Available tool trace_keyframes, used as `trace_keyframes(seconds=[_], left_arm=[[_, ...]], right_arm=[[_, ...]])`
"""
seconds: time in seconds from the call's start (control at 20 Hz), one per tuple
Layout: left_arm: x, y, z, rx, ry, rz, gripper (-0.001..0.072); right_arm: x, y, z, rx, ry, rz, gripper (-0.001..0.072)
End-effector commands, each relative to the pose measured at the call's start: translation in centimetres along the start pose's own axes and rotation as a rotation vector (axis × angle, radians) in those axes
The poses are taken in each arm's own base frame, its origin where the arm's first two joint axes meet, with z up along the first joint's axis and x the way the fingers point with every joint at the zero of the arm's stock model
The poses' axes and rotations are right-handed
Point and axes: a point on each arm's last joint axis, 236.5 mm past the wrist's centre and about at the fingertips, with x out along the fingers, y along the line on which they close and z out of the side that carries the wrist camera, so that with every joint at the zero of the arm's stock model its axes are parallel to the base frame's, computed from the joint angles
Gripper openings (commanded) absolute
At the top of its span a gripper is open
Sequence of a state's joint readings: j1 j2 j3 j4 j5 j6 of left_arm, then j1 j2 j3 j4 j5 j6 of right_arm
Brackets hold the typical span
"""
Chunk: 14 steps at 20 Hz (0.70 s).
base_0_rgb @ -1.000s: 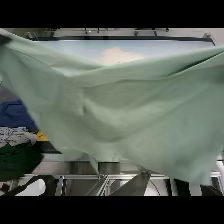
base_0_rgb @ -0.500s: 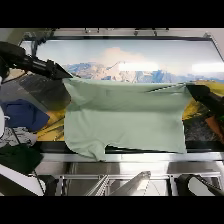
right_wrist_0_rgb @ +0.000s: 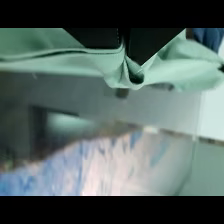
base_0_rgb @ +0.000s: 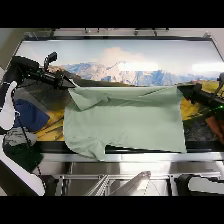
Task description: Fold the shirts.
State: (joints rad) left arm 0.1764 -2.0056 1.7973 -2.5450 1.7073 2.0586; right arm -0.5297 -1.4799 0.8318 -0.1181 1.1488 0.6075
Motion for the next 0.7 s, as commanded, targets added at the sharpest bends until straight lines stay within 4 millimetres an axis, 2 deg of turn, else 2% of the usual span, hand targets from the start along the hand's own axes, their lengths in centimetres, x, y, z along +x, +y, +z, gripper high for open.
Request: trace_keyframes(seconds=[0.0, 0.1, 0.25, 0.4, 0.65], left_arm=[[0.2, 1.4, -2.0, -0.101, 0.085, 0.052, 0.0031], [1.0, 2.2, -2.7, -0.15, 0.097, 0.052, 0.0031], [2.1, 3.7, -4.5, -0.227, 0.122, 0.033, 0.0031], [2.7, 5.9, -6.0, -0.29, 0.13, 0.063, 0.003], [3.8, 7.0, -6.3, -0.307, 0.117, 0.077, 0.0032]], right_arm=[[-1.8, -4.3, -5.3, 0.046, 0.237, -0.158, 0.0017], [-2.6, -6.6, -6.9, 0.041, 0.304, -0.257, 0.0016], [-2.7, -8.1, -7.3, 0.041, 0.3, -0.299, 0.0017], [-2.6, -8.7, -7.2, 0.03, 0.293, -0.311, 0.0017], [-1.7, -8.2, -7.6, -0.001, 0.313, -0.307, 0.0018]])
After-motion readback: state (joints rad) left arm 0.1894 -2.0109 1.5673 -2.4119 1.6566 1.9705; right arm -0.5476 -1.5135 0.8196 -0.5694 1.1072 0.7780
